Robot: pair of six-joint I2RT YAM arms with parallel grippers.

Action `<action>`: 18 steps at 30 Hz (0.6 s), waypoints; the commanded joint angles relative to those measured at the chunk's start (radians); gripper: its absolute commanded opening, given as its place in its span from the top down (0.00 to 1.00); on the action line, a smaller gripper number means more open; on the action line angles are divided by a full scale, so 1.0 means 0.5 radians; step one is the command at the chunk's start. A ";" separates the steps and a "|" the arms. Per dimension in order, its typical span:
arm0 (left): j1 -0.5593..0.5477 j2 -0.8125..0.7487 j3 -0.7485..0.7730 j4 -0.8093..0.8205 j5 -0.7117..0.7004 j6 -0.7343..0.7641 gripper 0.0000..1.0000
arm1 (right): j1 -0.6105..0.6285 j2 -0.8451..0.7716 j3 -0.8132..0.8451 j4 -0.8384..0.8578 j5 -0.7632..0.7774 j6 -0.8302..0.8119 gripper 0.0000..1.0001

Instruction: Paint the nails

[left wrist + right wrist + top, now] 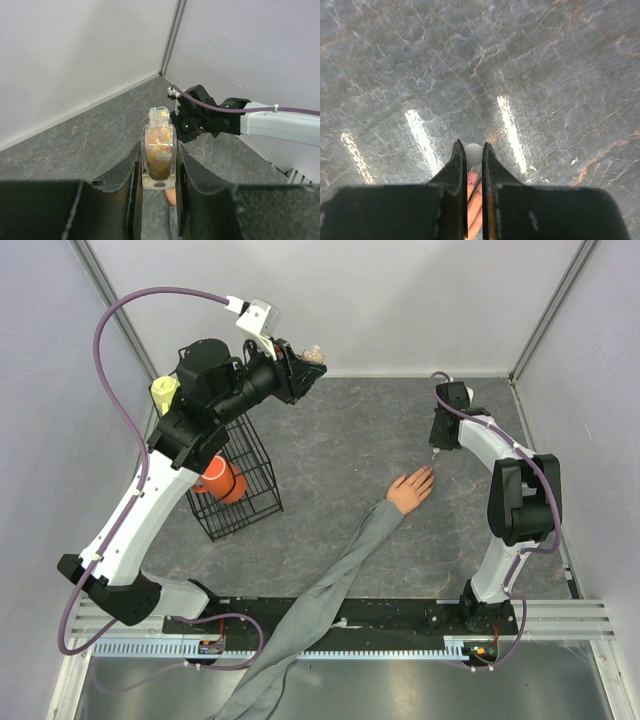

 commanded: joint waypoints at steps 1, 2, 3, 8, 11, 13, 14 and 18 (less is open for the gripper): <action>0.014 -0.081 0.017 0.047 0.131 -0.036 0.98 | -0.008 -0.050 0.180 -0.106 0.096 -0.010 1.00; 0.011 -0.096 0.011 0.047 0.147 -0.011 0.98 | -0.011 -0.081 0.193 -0.130 0.093 -0.004 1.00; 0.014 -0.109 -0.004 0.053 0.165 -0.008 0.98 | -0.008 -0.142 0.223 -0.182 0.087 -0.004 1.00; 0.039 -0.207 -0.182 0.243 0.334 -0.008 0.98 | 0.041 -0.302 0.367 -0.394 -0.020 -0.081 1.00; 0.039 -0.305 -0.421 0.427 0.450 -0.045 0.98 | 0.093 -0.443 0.377 -0.428 -0.109 -0.087 1.00; 0.039 -0.384 -0.596 0.513 0.554 -0.048 0.98 | 0.170 -0.526 0.377 -0.437 -0.180 -0.093 1.00; 0.039 -0.412 -0.648 0.541 0.597 -0.045 0.98 | 0.201 -0.538 0.374 -0.443 -0.208 -0.105 1.00; 0.039 -0.553 -0.915 0.548 0.891 0.010 0.98 | 0.470 -0.663 0.356 -0.514 -0.260 -0.158 1.00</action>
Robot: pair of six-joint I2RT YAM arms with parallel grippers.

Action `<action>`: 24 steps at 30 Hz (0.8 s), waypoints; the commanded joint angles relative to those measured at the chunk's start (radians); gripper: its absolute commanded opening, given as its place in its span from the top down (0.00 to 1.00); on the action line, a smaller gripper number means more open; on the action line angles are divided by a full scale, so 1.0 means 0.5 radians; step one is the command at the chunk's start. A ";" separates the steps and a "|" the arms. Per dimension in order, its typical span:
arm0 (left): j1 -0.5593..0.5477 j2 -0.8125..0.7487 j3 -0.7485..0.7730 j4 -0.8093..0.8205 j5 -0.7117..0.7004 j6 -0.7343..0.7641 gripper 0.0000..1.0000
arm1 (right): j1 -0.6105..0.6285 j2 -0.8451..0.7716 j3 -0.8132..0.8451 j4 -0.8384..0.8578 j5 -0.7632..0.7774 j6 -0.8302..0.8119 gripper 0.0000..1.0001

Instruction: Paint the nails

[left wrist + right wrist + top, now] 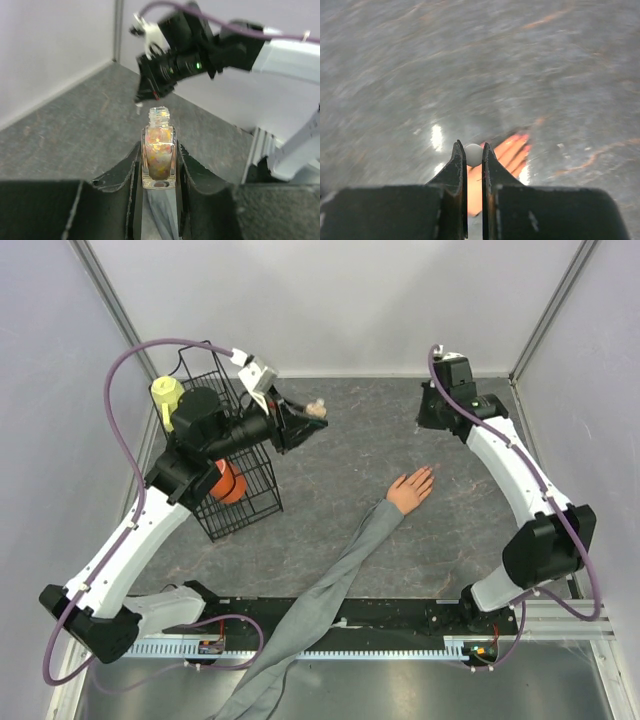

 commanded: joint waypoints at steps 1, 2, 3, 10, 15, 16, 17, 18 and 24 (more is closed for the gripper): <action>0.006 -0.187 -0.205 0.146 0.411 0.016 0.98 | 0.268 -0.164 -0.002 -0.076 -0.135 -0.065 1.00; 0.006 -0.215 -0.239 0.146 0.460 0.007 0.98 | 0.308 -0.207 -0.030 -0.058 -0.162 -0.065 1.00; 0.006 -0.246 -0.294 0.137 0.564 0.010 0.98 | 0.363 -0.296 -0.082 -0.018 -0.196 -0.062 1.00; 0.006 -0.614 -0.671 0.226 0.706 0.006 0.98 | 0.596 -0.542 -0.135 -0.122 -0.454 -0.046 1.00; 0.006 -0.847 -0.892 0.210 0.798 0.056 0.98 | 0.802 -0.741 -0.027 -0.186 -0.604 0.036 1.00; 0.006 -0.871 -0.923 0.214 0.819 0.053 0.98 | 0.817 -0.763 -0.009 -0.186 -0.647 0.061 1.00; 0.006 -0.893 -0.981 0.220 0.856 0.050 0.98 | 0.830 -0.781 0.028 -0.180 -0.757 0.116 1.00; 0.006 -0.924 -1.009 0.223 0.865 0.043 0.98 | 0.863 -0.812 0.046 -0.165 -0.810 0.138 1.00; 0.006 -1.016 -1.199 0.244 0.862 0.040 0.98 | 1.038 -0.880 0.148 -0.061 -1.018 0.242 1.00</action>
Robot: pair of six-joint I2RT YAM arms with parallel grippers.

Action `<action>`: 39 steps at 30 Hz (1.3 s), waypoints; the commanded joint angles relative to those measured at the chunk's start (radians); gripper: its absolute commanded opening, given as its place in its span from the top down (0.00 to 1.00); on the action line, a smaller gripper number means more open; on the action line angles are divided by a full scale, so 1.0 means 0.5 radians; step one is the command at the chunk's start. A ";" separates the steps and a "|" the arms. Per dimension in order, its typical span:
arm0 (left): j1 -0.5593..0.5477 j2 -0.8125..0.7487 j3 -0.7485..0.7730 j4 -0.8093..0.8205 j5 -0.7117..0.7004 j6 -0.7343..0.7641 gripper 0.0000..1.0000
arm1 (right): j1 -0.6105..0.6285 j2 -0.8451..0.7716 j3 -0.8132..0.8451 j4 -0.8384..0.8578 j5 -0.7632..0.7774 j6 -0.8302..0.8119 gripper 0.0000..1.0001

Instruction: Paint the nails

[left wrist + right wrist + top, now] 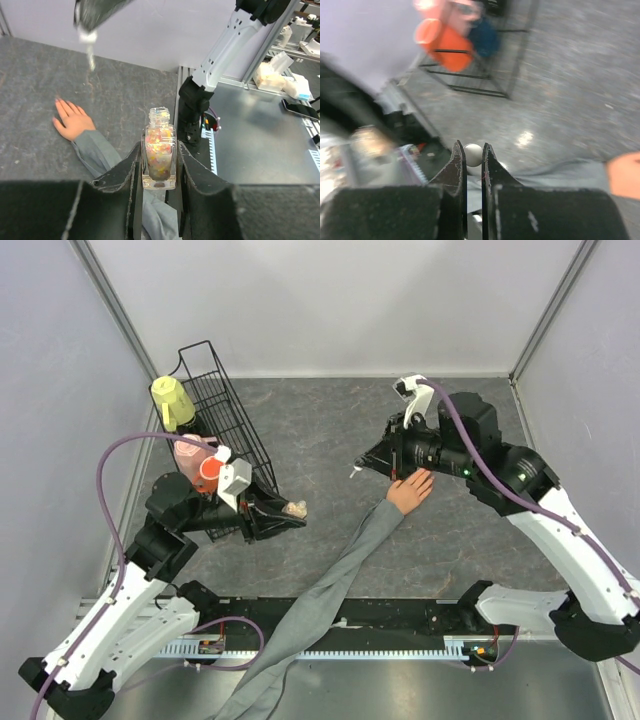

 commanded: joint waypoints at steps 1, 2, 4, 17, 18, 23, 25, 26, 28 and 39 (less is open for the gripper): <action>0.006 -0.041 -0.093 0.084 0.058 0.038 0.98 | 0.131 -0.030 0.143 0.105 -0.305 0.092 1.00; 0.006 -0.035 -0.105 0.081 0.046 0.038 0.98 | 0.201 0.013 0.195 0.071 -0.312 0.077 1.00; 0.006 -0.007 -0.115 0.081 0.046 0.038 0.98 | 0.287 0.050 0.241 0.035 -0.187 0.037 1.00; 0.006 -0.075 -0.268 0.406 -0.006 -0.057 0.98 | 0.846 0.213 0.395 0.074 0.360 0.064 1.00; 0.006 -0.075 -0.265 0.409 -0.006 -0.054 0.98 | 0.852 0.219 0.407 0.068 0.378 0.061 1.00; 0.006 -0.114 -0.302 0.421 0.003 -0.048 0.98 | 0.871 0.213 0.404 0.040 0.498 0.043 1.00; 0.006 -0.142 -0.326 0.437 0.006 -0.042 0.98 | 0.871 0.204 0.401 0.037 0.562 0.046 1.00; 0.006 -0.148 -0.329 0.443 0.009 -0.036 0.98 | 0.871 0.198 0.401 0.040 0.572 0.040 1.00; 0.006 -0.163 -0.339 0.443 0.015 -0.026 0.98 | 0.871 0.194 0.407 0.040 0.590 0.040 1.00; 0.006 -0.145 -0.339 0.467 0.009 -0.030 0.98 | 0.871 0.219 0.425 0.047 0.507 0.043 1.00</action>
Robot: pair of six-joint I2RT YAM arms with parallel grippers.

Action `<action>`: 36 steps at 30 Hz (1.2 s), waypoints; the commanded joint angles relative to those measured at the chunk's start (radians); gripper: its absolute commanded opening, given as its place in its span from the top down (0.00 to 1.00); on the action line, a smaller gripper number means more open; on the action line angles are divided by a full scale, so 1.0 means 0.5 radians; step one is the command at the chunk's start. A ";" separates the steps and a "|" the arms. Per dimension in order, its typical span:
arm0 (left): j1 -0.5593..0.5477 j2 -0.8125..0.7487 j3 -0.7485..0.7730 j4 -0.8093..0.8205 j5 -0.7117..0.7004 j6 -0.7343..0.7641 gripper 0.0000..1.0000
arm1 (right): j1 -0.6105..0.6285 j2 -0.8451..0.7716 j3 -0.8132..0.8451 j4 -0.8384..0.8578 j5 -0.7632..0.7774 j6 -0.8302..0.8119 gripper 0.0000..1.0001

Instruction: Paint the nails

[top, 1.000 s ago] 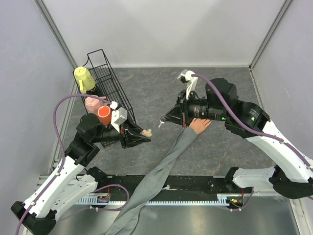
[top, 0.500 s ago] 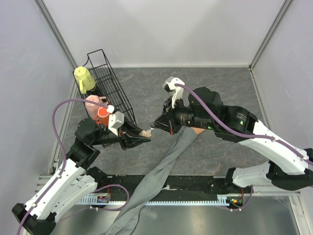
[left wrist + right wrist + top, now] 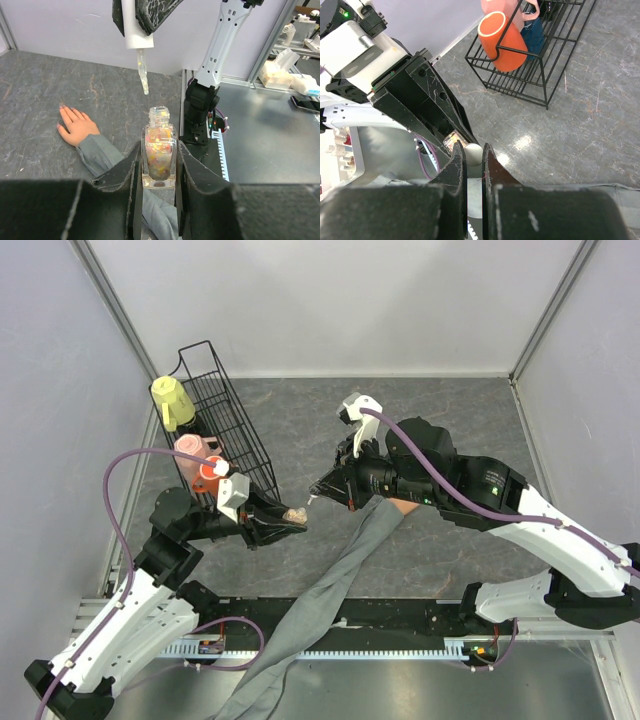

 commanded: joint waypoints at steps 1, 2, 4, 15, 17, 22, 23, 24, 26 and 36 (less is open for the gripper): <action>0.006 0.001 0.009 0.112 0.004 -0.021 0.98 | 0.010 -0.010 0.082 0.037 -0.006 -0.007 1.00; 0.006 0.001 0.009 0.112 0.007 -0.021 0.98 | 0.010 -0.010 0.079 0.037 -0.003 -0.007 1.00; 0.006 0.007 0.006 0.118 0.007 -0.027 0.98 | 0.010 -0.004 0.076 0.037 -0.028 -0.007 1.00; 0.006 0.023 0.006 0.133 0.014 -0.033 0.98 | 0.013 0.015 0.070 0.062 -0.058 0.002 1.00; 0.006 0.029 0.006 0.140 0.010 -0.036 0.98 | 0.013 0.015 0.067 0.068 -0.107 0.005 1.00; 0.006 0.044 0.009 0.149 0.014 -0.046 0.98 | 0.013 0.018 0.051 0.074 -0.129 0.012 1.00; 0.006 0.047 0.009 0.149 0.017 -0.046 0.98 | 0.010 0.018 0.048 0.077 -0.141 0.015 1.00; 0.006 0.047 0.009 0.149 0.017 -0.046 0.98 | 0.010 0.021 0.048 0.077 -0.141 0.018 1.00; 0.006 0.047 0.006 0.152 0.014 -0.046 0.98 | 0.010 0.027 0.039 0.090 -0.147 0.018 1.00; 0.006 0.032 -0.007 0.167 0.029 -0.061 0.98 | 0.010 0.039 0.021 0.096 -0.107 0.002 1.00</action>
